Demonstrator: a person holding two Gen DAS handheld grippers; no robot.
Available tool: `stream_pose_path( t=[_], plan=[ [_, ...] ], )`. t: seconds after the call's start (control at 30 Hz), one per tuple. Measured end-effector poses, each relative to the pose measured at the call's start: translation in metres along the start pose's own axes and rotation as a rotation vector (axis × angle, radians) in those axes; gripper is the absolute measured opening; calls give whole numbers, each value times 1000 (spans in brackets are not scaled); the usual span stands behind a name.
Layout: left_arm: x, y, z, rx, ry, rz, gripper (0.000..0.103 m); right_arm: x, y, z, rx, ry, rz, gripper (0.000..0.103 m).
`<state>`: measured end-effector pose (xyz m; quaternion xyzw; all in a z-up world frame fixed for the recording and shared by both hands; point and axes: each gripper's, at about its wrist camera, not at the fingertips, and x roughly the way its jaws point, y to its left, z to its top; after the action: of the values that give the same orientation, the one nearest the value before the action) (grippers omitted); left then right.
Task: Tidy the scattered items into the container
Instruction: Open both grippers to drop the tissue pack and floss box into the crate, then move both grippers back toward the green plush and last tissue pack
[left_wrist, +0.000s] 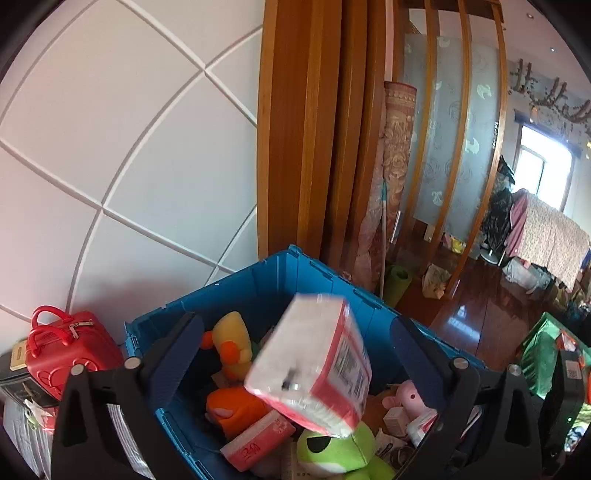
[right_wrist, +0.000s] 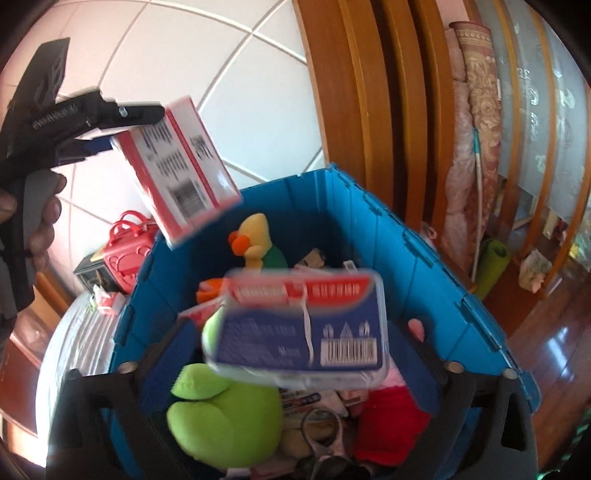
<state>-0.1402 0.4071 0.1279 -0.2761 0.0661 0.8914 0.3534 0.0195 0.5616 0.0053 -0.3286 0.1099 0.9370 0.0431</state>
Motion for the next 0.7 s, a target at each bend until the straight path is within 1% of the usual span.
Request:
stream_pose_path(
  t=[0.17, 0.23, 0.37, 0.5, 0.7],
  plan=[
    [-2, 14, -9, -2, 15, 41, 102, 7, 3, 0, -3, 16, 24, 103],
    [-9, 26, -18, -11, 19, 57, 102, 10, 10, 1, -11, 17, 39, 103],
    [-27, 58, -35, -33, 23, 121, 102, 17, 29, 6, -39, 16, 85, 103],
    [-50, 99, -54, -75, 34, 189, 102, 29, 60, 11, -85, 25, 139, 103],
    [-99, 164, -90, -131, 17, 292, 102, 40, 126, 19, -182, 22, 203, 103]
  ],
)
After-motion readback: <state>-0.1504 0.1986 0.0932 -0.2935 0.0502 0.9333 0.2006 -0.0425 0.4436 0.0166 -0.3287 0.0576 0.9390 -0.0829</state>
